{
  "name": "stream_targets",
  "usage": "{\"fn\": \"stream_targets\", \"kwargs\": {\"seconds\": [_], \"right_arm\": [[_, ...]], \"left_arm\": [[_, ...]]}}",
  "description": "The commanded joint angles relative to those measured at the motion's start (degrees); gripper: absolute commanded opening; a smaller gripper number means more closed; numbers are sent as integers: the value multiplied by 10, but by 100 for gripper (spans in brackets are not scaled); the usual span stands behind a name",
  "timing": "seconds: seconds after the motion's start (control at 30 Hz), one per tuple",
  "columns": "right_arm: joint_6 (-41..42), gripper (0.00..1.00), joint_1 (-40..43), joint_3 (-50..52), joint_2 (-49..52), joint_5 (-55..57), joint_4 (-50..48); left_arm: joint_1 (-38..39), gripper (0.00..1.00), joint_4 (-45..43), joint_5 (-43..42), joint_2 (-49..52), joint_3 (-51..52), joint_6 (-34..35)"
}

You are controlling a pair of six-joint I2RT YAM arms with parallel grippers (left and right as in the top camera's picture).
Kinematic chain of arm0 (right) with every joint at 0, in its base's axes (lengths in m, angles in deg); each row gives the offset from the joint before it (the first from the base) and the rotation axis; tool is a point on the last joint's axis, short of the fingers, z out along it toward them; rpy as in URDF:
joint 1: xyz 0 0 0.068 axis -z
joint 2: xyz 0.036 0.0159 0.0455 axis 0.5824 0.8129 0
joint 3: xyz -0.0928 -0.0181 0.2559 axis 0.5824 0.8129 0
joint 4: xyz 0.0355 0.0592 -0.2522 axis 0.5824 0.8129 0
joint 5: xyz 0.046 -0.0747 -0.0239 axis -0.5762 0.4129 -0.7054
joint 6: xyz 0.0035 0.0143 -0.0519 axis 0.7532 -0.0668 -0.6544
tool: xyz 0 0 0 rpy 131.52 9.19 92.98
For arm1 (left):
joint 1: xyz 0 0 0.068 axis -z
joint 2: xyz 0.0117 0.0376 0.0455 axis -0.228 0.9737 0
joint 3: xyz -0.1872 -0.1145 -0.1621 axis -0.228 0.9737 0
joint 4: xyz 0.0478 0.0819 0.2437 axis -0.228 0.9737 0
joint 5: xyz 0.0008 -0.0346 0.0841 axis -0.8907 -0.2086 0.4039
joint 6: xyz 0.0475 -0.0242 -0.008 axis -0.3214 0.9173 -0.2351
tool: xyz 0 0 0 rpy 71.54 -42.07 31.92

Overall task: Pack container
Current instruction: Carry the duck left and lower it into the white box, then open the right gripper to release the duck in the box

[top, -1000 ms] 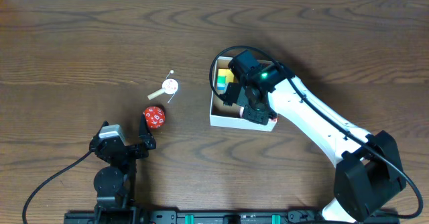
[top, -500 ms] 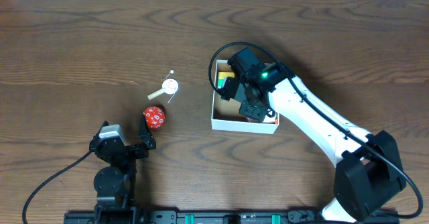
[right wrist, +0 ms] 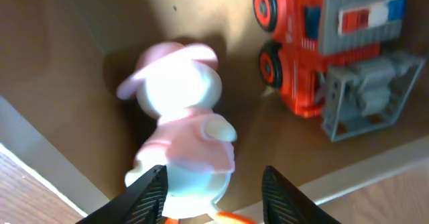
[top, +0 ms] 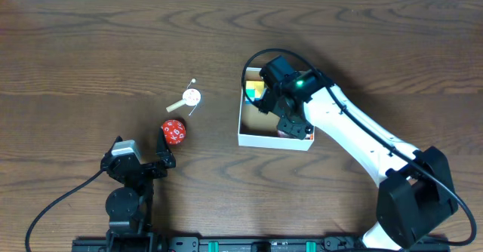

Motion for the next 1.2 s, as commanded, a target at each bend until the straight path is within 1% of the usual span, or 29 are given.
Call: {"fn": "stream_targets", "kwargs": {"seconds": [0.0,0.1,0.2,0.33,0.47,0.63,0.73,0.87,0.93,1.03,1.1,1.17], "right_arm": [[51,49,16,1,7,12,14],[57,45,18,1,7,-3,24],[58,38,18,1,7,-40,21],[59,35,18,1,7,-86,9],[61,36,16,1,7,-127,1],[63,36,16,4,7,-144,1],[63,40,16,18,7,-144,-4],[62,44,16,47,7,-144,-37],[63,43,16,56,7,-144,-63],[68,42,16,56,7,-144,-81],[83,44,16,55,7,-144,-90],[86,46,16,56,7,-169,-94]], "left_arm": [[-3,98,21,6,1,12,1],[-3,98,21,6,1,12,1],[-3,98,21,6,1,12,1],[-3,98,21,6,1,12,1],[-3,98,21,6,1,12,1],[-3,98,21,6,1,12,1],[-3,98,21,6,1,12,1],[-3,98,21,6,1,12,1],[-3,98,21,6,1,12,1],[-3,98,21,6,1,12,1],[-3,98,21,6,1,12,1],[-3,98,21,6,1,12,1]]}}
